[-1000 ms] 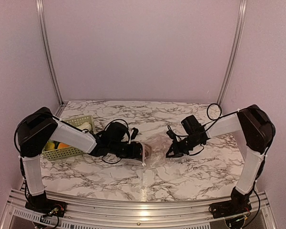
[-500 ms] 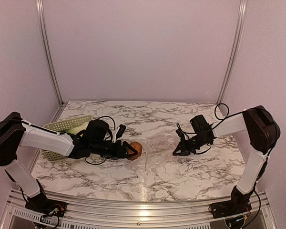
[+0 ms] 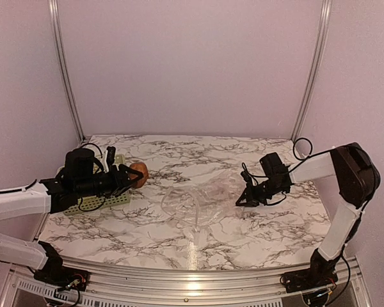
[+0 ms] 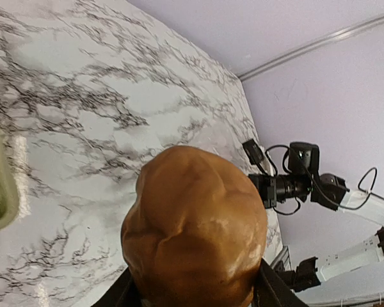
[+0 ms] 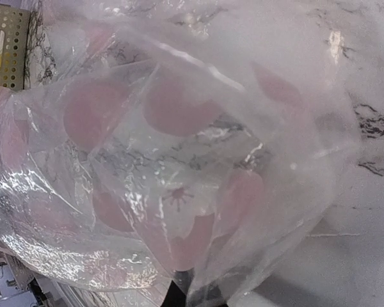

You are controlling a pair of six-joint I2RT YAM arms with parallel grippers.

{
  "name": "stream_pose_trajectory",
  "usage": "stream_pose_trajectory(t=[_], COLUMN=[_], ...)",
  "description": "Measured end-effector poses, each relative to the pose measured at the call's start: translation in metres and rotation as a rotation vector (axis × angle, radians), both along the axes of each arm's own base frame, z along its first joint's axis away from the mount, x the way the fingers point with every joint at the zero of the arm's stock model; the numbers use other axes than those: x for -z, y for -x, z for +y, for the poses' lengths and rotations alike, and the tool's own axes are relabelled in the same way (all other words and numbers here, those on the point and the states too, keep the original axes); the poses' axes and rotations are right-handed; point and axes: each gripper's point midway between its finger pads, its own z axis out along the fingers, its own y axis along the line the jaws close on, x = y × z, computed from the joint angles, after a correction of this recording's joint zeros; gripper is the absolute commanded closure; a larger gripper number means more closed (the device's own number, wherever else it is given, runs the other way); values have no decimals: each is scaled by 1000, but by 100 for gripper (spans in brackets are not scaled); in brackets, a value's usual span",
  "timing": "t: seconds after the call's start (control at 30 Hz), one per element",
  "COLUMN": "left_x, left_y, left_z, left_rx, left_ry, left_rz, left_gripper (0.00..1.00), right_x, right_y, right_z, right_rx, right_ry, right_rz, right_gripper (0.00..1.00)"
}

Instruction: Open the zip-top bag and remove the fake food

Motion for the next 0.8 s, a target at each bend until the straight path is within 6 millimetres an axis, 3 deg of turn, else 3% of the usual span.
stream_pose_trajectory(t=[0.07, 0.17, 0.3, 0.4, 0.57, 0.8], left_x=[-15, -20, -10, 0, 20, 38], left_y=[-20, -38, -48, -49, -55, -79], left_z=[41, 102, 176, 215, 255, 289], left_rx=[-155, -368, -605, -714, -797, -826], left_ry=[6, -29, -127, -193, -293, -408], left_rz=[-12, 12, 106, 167, 272, 357], left_gripper=[58, 57, 57, 56, 55, 51], right_x=[-3, -6, -7, -7, -13, -21], right_y=[-1, -1, -1, -1, -2, 0], right_z=[-1, -1, 0, 0, 1, 3], right_rx=[4, 3, 2, 1, -2, -10], right_ry=[-3, -7, -9, -11, -22, -43], right_rz=[-7, -14, -15, -16, -28, -43], right_gripper=[100, 100, 100, 100, 100, 100])
